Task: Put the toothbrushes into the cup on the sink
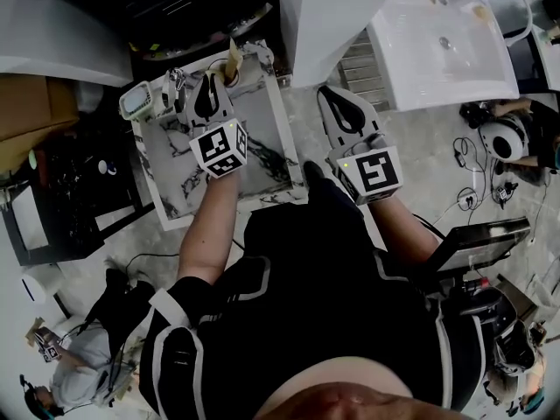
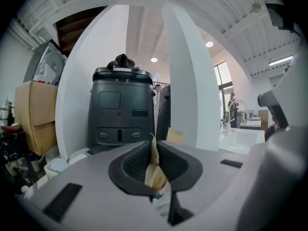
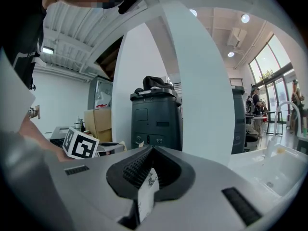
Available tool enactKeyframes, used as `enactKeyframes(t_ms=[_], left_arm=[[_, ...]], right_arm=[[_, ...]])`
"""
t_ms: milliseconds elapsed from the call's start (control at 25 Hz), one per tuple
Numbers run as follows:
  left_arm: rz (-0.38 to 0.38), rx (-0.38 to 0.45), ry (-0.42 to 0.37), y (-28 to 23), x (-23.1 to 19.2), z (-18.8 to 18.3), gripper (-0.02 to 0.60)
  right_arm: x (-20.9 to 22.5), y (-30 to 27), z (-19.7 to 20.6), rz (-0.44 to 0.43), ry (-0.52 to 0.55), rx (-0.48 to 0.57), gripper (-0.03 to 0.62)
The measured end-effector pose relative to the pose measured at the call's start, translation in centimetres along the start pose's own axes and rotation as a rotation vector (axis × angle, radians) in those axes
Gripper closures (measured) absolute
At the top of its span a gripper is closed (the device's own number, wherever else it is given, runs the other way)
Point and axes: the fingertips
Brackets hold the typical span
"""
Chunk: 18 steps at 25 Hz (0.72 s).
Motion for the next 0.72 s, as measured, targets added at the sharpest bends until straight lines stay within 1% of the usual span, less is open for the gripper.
enactKeyframes(t_ms=[160, 240, 480, 560, 720], left_arm=[[0.03, -0.018, -0.042, -0.2, 0.4, 0.0, 0.538], [0.041, -0.025, -0.046, -0.1, 0.4, -0.1, 0.537], [0.07, -0.025, -0.061, 1.0, 0.2, -0.7, 0.497], [0.069, -0.018, -0.06, 1.6, 0.0, -1.4, 0.495], [0.055, -0.006, -0.048, 3.8, -0.9, -2.7, 0.495]], right_arm=[[-0.5, 0.3, -0.3, 0.009, 0.0, 0.01, 0.569], [-0.9, 0.5, -0.7, 0.004, 0.001, 0.019, 0.569], [-2.0, 1.5, -1.4, 0.012, -0.002, 0.03, 0.569], [-2.2, 1.7, -1.5, 0.021, -0.003, 0.028, 0.569], [-3.7, 2.0, -2.6, 0.01, -0.008, 0.049, 0.569]])
Point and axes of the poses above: the fingertips, and each gripper's own axes: y backward along the fingers, x to its right, z out of its underside, and after that the axes turned 8 degrees about z, right-handed
